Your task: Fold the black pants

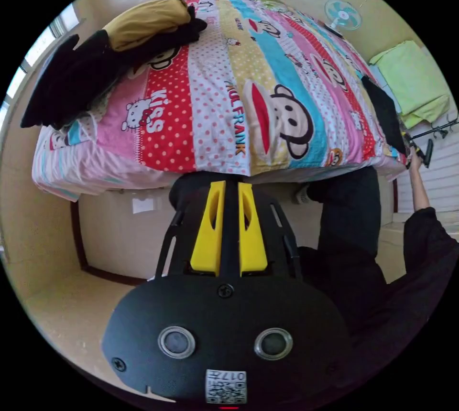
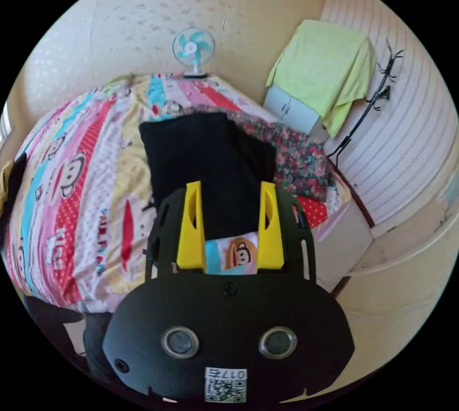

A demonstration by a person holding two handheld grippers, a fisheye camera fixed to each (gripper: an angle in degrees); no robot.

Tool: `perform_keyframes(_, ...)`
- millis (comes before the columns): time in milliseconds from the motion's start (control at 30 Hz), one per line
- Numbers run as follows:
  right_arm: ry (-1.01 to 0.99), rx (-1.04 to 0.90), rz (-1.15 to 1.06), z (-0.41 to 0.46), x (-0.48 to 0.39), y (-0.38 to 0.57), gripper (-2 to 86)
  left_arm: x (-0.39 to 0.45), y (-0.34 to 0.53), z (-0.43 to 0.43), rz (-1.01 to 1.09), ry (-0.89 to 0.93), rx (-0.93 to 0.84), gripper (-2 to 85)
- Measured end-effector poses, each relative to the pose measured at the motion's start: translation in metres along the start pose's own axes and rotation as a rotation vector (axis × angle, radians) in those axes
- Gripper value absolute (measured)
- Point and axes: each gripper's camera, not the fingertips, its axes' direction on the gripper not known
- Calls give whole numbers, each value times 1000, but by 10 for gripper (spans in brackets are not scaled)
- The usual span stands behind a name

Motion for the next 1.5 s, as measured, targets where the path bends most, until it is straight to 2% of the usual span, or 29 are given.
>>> perform_keyframes(33,-68,-190,31,49,5,9,192,5,-1,0,2,39,6,57)
perform_keyframes(67,-111,-201,59,64,6,17,191,15,-5,1,11,116,16,57)
perform_keyframes(100,-144,-23,128,55,8,40,187,25,-8,2,22,175,22,57)
perform_keyframes(133,-160,24,171,50,5,54,176,30,-10,3,28,191,25,57)
perform_keyframes(300,-203,76,128,13,-31,75,80,70,-9,-4,55,122,94,50)
perform_keyframes(367,-330,144,81,-16,-47,75,69,76,-5,-9,73,133,137,44)
perform_keyframes(433,-665,235,12,-58,-74,66,63,76,1,-13,73,176,162,43)
perform_keyframes(467,-736,256,-15,-69,-85,62,61,74,3,-15,76,210,173,45)
perform_keyframes(500,-809,280,-94,-93,-116,55,60,72,6,-17,75,236,186,49)
perform_keyframes(600,-837,335,-322,-156,-225,50,59,65,15,-28,45,260,229,65)
perform_keyframes(667,-992,362,-410,-190,-288,56,61,61,21,-36,36,263,252,72)
perform_keyframes(733,-1301,367,-546,-229,-368,77,67,55,27,-42,32,264,258,81)
perform_keyframes(800,-1435,325,-711,-254,-430,104,74,41,37,-49,-6,258,265,92)
perform_keyframes(900,-1411,144,-921,-261,-523,166,84,16,54,-57,-73,257,281,100)
perform_keyframes(1000,-1266,27,-879,-227,-561,226,79,-5,71,-61,-122,246,298,102)
perform_keyframes(1033,-1271,-39,-846,-210,-561,244,77,-8,72,-60,-127,240,295,102)
perform_keyframes(1233,-1308,-256,-576,-143,-497,290,78,-14,33,-45,-111,238,279,132)
perform_keyframes(1333,-1279,-239,-472,-138,-454,295,78,1,-17,-50,-37,214,374,136)
perform_keyframes(1400,-1262,-215,-431,-140,-436,295,79,16,-63,-50,14,120,427,143)
perform_keyframes(1467,-1239,-204,-410,-143,-427,295,82,22,-97,-33,17,34,436,132)
perform_keyframes(1500,-1220,-201,-404,-145,-425,296,83,24,-121,-8,17,-14,365,116)
